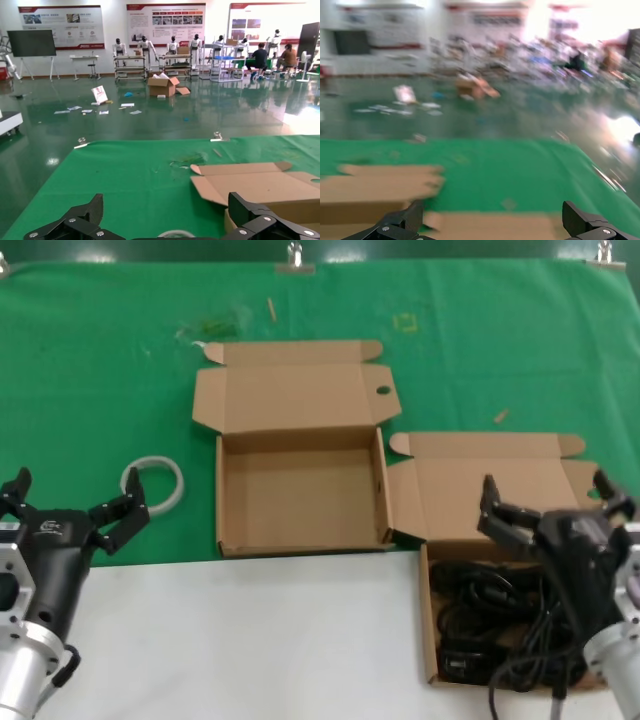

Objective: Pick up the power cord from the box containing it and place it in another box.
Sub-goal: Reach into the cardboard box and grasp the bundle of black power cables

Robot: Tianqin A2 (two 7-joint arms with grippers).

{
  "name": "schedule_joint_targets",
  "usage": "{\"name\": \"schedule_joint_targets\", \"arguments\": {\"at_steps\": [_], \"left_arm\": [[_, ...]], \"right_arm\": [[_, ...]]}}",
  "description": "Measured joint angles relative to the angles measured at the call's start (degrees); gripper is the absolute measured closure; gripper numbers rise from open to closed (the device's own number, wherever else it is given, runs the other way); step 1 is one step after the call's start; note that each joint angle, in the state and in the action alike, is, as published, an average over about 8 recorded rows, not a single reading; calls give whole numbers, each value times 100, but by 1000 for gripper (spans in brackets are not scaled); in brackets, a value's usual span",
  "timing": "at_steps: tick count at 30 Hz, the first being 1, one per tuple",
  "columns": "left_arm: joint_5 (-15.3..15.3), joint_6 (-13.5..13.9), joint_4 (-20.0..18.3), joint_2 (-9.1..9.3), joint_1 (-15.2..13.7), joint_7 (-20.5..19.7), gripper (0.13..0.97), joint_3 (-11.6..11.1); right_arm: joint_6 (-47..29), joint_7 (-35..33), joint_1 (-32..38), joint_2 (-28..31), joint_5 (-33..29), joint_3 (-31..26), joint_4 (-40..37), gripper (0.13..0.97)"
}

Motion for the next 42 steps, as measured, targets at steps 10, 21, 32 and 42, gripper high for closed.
{"name": "schedule_joint_targets", "arguments": {"at_steps": [10,21,32,42], "left_arm": [[0,0,0,0,0,0,252,0],[0,0,0,0,0,0,252,0],[0,0,0,0,0,-1,739,0],[0,0,0,0,0,-3,765,0]], "right_arm": [[-1263,-644,-344,-470,-200,640,700,129],[-830,-579,-552,-1185,-432,1148,-44,129],[-544,-66,-637,-1272,-329,1242,-476,129],[-582,313,-477,-1372,-210,1347,-969,293]]}}
